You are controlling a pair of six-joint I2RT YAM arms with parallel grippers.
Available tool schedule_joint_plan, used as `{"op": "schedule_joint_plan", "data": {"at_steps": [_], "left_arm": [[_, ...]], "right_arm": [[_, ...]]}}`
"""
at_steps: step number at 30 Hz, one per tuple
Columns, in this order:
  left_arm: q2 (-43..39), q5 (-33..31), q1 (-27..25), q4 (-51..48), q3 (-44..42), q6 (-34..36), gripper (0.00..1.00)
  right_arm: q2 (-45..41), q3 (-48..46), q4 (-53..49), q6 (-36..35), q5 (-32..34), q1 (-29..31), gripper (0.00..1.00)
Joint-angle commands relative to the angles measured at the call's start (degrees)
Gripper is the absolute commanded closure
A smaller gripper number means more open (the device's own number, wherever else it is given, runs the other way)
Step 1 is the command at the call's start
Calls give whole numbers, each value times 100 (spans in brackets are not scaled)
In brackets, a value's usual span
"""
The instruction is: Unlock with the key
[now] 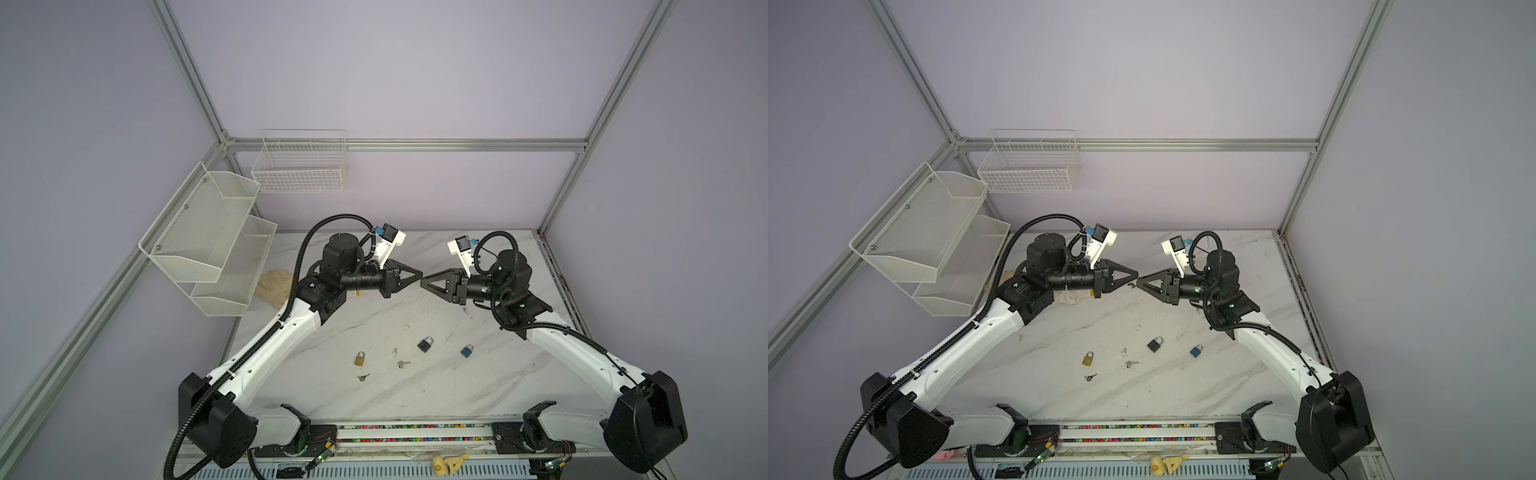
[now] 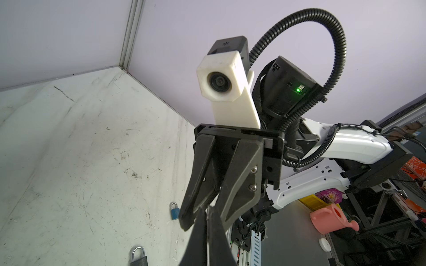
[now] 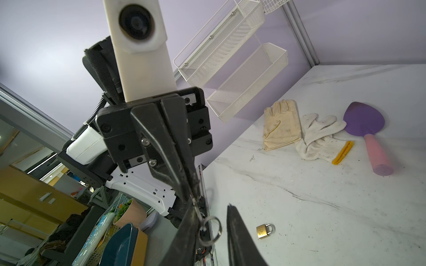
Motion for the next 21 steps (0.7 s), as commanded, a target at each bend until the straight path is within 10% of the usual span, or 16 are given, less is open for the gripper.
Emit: {"op": "schedule_joint_plan", "data": {"at_steps": [1,21], "left_arm": [[-27,236,7,-4,603,160,100],[46,191,7,-381,829,417,100]], "right_arm": [[-16,120,166,2,-94,-28,74],[-2,203,169,29,-129,-26,83]]}}
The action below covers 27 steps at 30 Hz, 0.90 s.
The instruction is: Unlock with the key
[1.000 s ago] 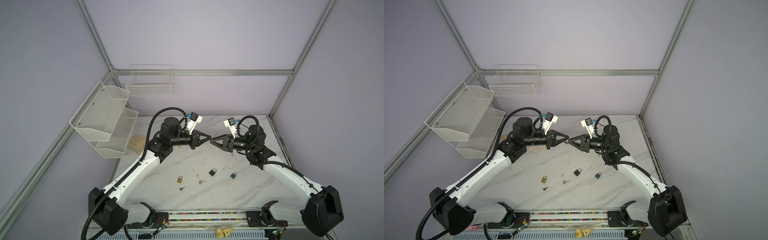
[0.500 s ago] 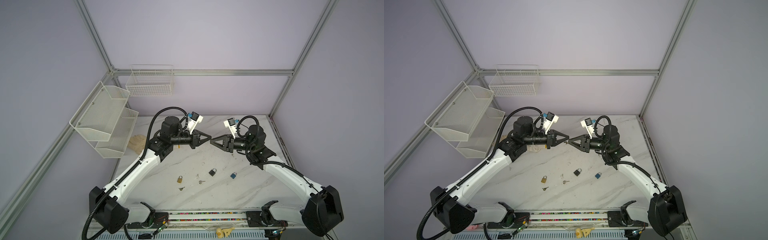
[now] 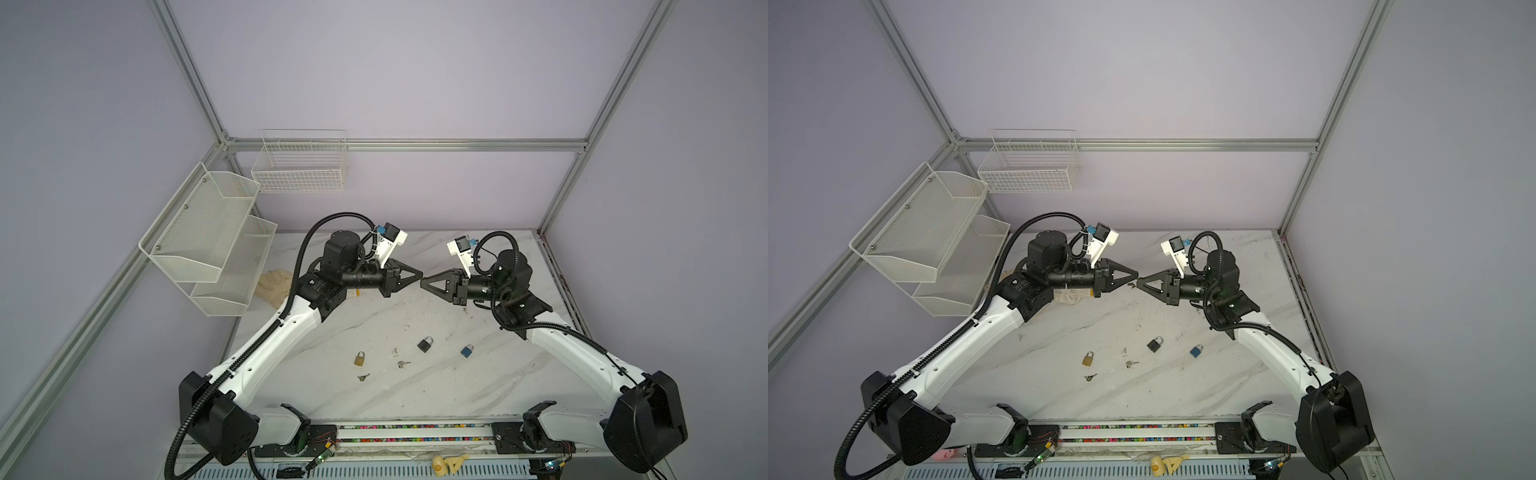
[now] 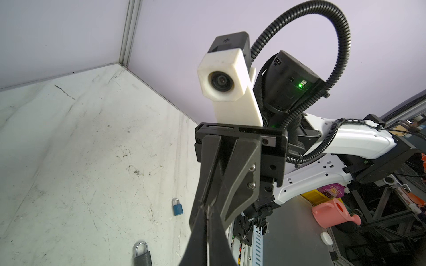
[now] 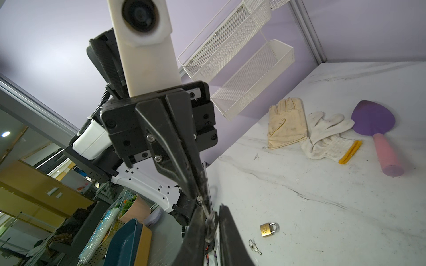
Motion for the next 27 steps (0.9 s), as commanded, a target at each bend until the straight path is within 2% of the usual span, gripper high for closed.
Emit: {"op": "schedule_joint_plan", "data": {"at_steps": [1,10,19,27], "left_arm": [[-32,177,7,-21,594,176,100],[20,185,12,-167,642,268,100],[46,85,9,-233,750,304,100],[40,13,16,-256,781,322,100]], "right_arm": [[1,213,126,-13,15,-23,83],[6,249,114,-8,-8,-23,83],[9,240,66,-16,-55,-22,89],[-26,196,39,-17,-35,-22,87]]}}
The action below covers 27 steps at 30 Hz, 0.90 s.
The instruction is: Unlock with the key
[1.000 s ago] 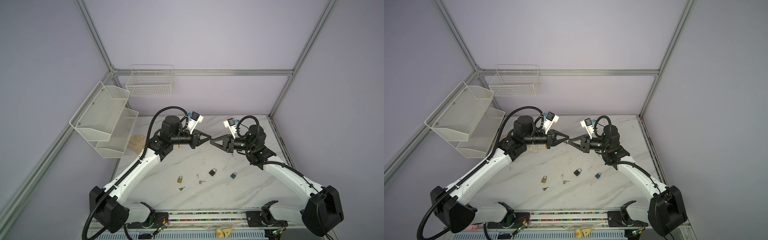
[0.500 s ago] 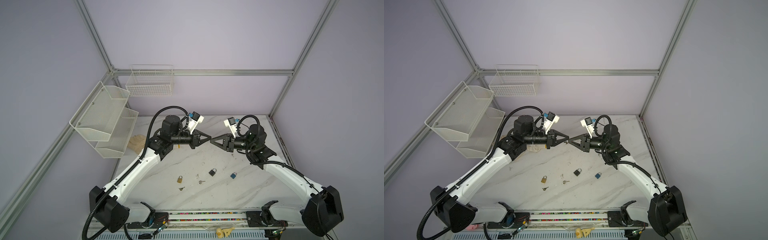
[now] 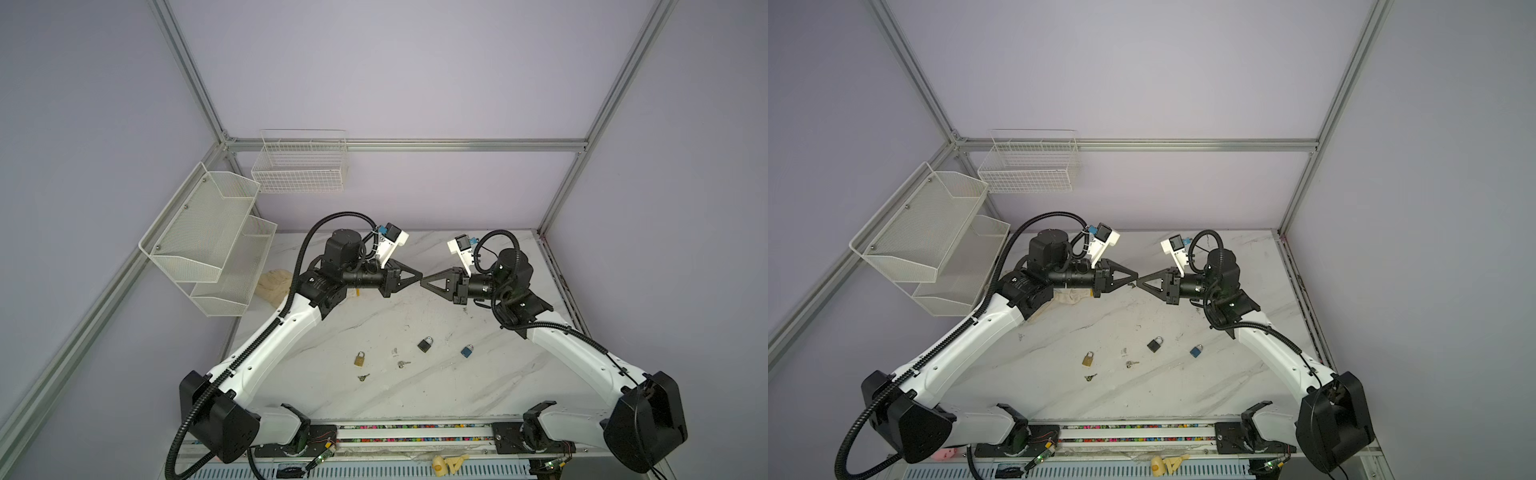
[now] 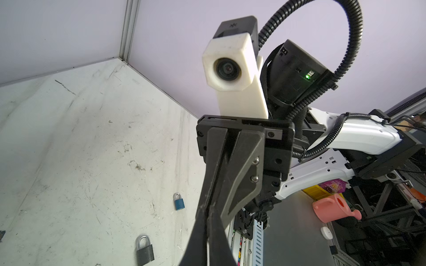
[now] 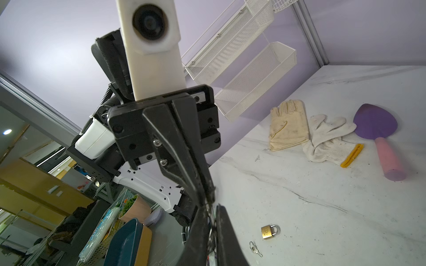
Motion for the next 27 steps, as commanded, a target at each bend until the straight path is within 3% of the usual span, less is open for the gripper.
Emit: {"op": "schedule_joint_plan", "data": {"at_steps": [1,16,23,27], "left_arm": [[-28,10,16,91,600,130,100],[-32,-3,16,68,610,129,100],[-73,-41,16,71,556,178,100],[-55,-41,16,77,573,164,100]], "right_arm": [[-20,122,61,-17,-10,-20,86],[-7,144,43,-24,-33,-20,88],[-101,185,70,18,35,-22,100],[-163,236,70,72,60,-21,100]]}}
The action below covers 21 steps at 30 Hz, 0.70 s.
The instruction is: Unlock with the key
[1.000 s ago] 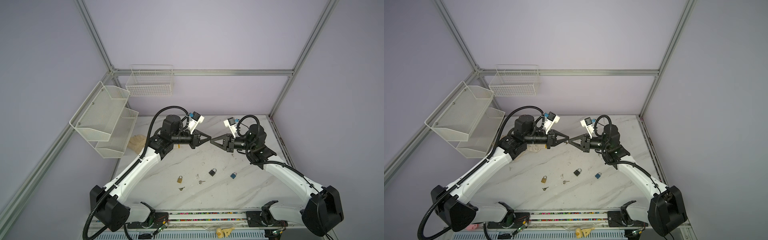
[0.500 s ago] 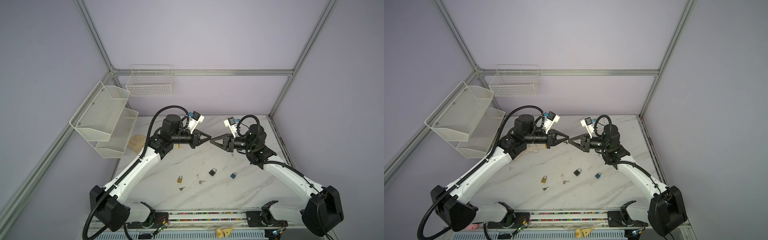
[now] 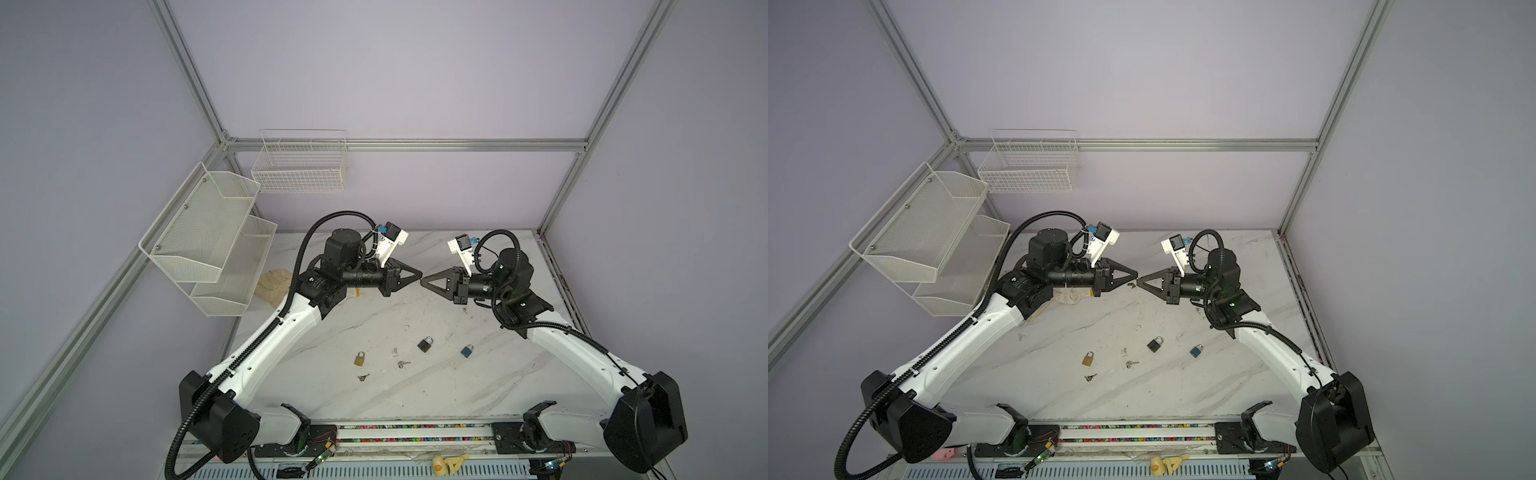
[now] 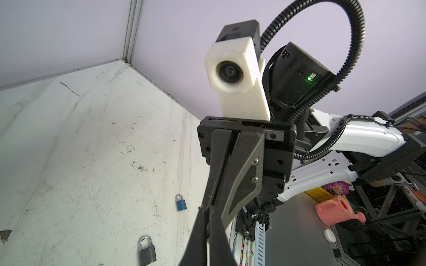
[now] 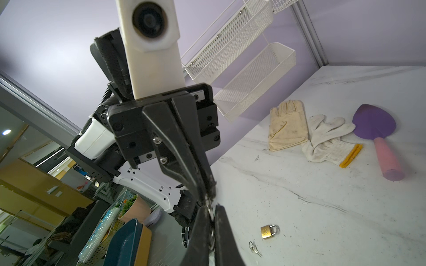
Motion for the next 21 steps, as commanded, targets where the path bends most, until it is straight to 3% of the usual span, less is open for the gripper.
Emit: {"op": "schedule_joint_plan", "data": {"at_steps": [1,3,6,11,16,21], "left_arm": [[-39,42,16,108,564,126,100],[-26,6,16,177,577,44,99],[-72,-130,63,395,521,-176,71],[-342,-854,60,1468,-306,-971,49],[-132,-2153,-509,1425,-642,-1157,42],[825,-3275,-1509,853,-324,-1147,41]], "right_arm": [[-192,225,68,75,86,-26,100],[-260,214,20,161,209,-35,100],[-342,179,-120,492,418,-195,100],[-779,-91,-781,571,772,-718,100],[-1151,-330,-1745,445,1316,-1458,100],[-1387,-636,-2461,293,2023,-2094,100]]}}
